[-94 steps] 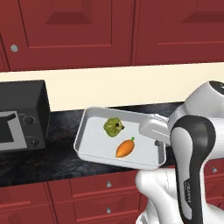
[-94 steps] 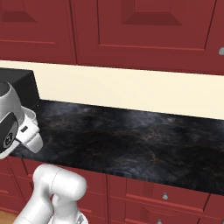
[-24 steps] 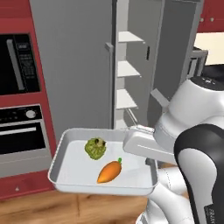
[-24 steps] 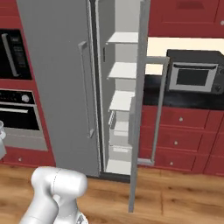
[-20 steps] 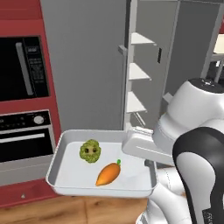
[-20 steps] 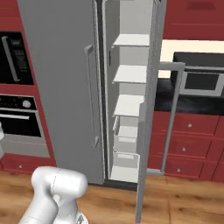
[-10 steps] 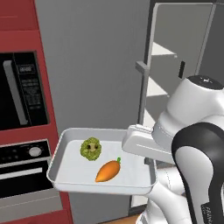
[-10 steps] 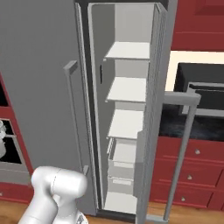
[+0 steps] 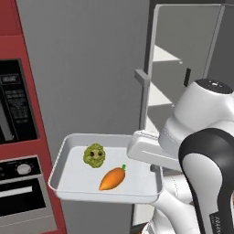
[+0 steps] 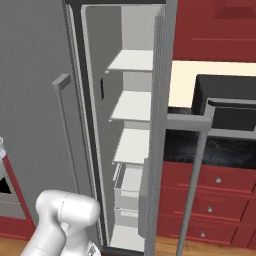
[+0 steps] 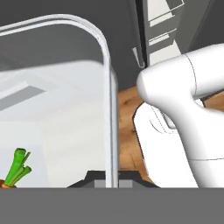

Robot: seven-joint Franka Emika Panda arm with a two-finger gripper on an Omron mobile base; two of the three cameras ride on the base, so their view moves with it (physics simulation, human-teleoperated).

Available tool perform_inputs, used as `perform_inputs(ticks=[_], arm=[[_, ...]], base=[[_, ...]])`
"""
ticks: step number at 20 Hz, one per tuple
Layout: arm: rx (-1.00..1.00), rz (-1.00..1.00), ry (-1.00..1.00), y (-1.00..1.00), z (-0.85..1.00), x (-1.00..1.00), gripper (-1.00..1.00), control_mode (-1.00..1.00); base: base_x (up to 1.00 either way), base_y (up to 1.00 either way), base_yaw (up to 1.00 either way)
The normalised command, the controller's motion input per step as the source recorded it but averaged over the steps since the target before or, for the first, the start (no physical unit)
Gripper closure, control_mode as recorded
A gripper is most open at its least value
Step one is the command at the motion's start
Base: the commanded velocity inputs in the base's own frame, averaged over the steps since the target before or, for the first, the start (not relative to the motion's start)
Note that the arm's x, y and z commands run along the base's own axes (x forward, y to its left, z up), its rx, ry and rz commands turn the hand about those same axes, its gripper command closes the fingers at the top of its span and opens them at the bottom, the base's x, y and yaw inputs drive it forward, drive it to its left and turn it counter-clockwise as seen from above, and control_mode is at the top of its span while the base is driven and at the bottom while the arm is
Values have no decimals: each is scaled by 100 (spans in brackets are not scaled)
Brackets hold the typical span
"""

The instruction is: Take the carrot and broccoli out of the freezer and place them in the tupperware container on the counter. Then put the tupperware containing the vegetables back in the freezer.

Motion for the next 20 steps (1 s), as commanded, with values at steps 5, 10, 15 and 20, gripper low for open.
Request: perform_inputs(ticks=[5, 10, 15, 20], arm=[[0, 0, 0, 0, 0, 0, 100, 100], [0, 0, 0, 0, 0, 0, 100, 100], [0, 0, 0, 0, 0, 0, 100, 100], [0, -1, 0, -3, 1, 0, 100, -100]], base=[[55, -28, 1], [43, -42, 2], [14, -66, 1], [21, -34, 0]])
